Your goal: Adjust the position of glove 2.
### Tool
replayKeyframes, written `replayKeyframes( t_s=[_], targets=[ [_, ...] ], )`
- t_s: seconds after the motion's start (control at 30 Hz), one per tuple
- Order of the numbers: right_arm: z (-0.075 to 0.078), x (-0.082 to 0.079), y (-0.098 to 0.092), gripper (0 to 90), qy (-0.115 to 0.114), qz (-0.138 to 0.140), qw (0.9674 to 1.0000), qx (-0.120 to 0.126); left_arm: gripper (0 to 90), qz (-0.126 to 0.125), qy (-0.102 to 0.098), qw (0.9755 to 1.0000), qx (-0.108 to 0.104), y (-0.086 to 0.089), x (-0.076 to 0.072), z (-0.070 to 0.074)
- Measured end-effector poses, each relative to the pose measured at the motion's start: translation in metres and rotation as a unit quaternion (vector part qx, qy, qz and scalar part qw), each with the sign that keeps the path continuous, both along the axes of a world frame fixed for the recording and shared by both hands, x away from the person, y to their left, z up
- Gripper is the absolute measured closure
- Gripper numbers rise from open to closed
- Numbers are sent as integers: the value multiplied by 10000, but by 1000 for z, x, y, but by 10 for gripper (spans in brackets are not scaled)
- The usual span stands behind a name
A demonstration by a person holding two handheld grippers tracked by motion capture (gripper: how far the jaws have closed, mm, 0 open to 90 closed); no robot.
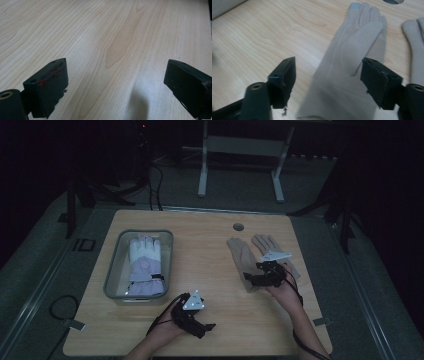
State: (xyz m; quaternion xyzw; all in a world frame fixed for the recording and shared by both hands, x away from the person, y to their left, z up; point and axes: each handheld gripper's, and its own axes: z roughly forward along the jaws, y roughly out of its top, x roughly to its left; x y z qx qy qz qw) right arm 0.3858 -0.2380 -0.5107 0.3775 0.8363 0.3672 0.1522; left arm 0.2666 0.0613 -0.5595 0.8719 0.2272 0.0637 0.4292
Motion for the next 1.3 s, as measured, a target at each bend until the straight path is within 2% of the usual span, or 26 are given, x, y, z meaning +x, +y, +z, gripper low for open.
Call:
replayKeyframes(
  t_s=[0.17, 0.3, 0.57, 0.63, 0.7, 0.8, 0.87, 0.97, 1.17, 1.3],
  targets=[
    [-3, 18, -2, 382, -136, -84, 9995, -258, 57, -41, -66, 10000, 47, -1, -2, -1],
    [-6, 32, 1, 418, -140, -103, 9994, -314, 57, -62, -108, 9999, 50, -1, -3, -2],
    [-20, 59, 6, 461, -44, -215, 9989, -418, 57, -178, -194, 9996, 114, -3, -5, -3],
    [-24, 65, 7, 462, 45, -244, 9987, -450, 57, -191, -170, 9996, 97, -3, -5, -3],
    [-28, 69, 8, 476, 28, -256, 9983, -515, 56, -201, -159, 9996, 91, -3, -5, -3],
    [-30, 70, 10, 487, 64, -225, 9984, -508, 57, -204, -145, 9997, 83, -3, -5, -3],
    [-37, 71, 12, 510, 97, -187, 9980, -599, 57, -213, -140, 9996, 91, -3, -5, -4],
    [-40, 71, 10, 547, 117, -238, 9990, -354, 57, -234, -130, 9996, 83, -2, -5, -3],
    [-40, 63, 18, 766, 70, -315, 9985, -444, 57, -220, -107, 9997, 9, 0, -5, -3],
    [-32, 55, 29, 806, 108, -568, 9970, -515, 57, -223, -111, 9997, 4, -1, -5, -3]
  ],
)
